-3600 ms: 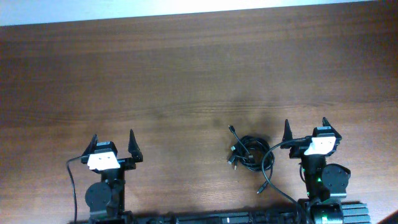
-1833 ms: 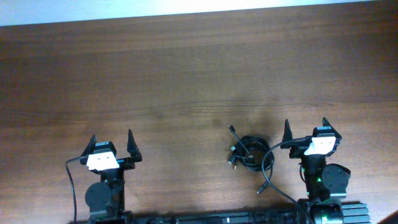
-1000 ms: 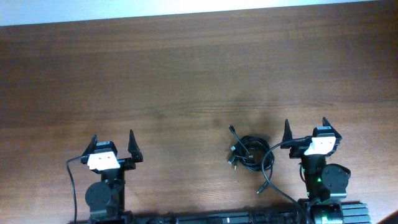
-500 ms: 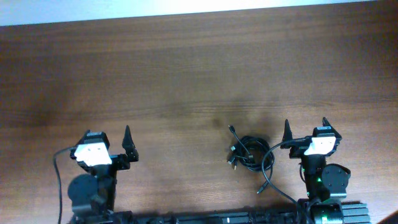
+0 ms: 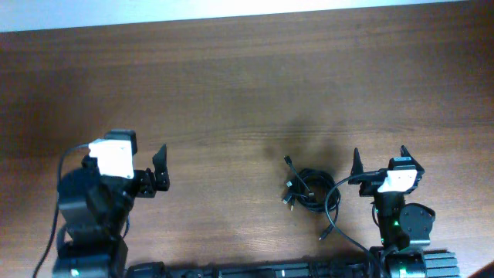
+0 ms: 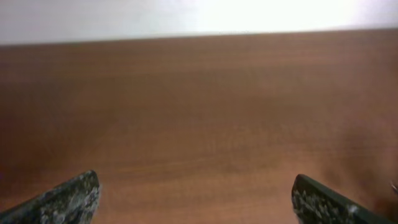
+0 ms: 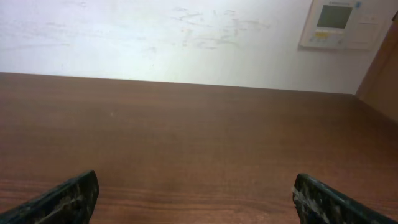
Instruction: Untangle cables
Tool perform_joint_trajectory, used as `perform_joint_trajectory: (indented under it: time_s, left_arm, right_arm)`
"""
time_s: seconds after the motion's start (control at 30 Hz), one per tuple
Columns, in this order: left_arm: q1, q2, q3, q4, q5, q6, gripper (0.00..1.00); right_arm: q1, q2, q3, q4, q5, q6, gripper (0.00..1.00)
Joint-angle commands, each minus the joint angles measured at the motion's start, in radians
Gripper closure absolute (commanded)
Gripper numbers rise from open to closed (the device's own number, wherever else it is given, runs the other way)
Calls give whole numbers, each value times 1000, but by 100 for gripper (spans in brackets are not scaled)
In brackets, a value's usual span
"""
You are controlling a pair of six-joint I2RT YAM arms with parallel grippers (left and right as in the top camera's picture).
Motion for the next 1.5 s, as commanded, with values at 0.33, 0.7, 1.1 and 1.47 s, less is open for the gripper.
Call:
perform_joint_trajectory:
  time_s: [0.33,0.7,1.1,1.47]
  left_arm:
    - [-47,341,304,-263,148,105,1]
    - [-192,537,534,-388,121,133,1]
    - [-197,537,534,-388,121,133,1]
    - [-197,537,534,-388,121,133,1]
  right_arm:
    - [5,-6,-5,-6,19,8,1]
    - [5,-6,-5,0,-37,2,1]
    - [5,-6,92,-52,-336,211,1]
    - [4,211,492,-408,-296,153,1]
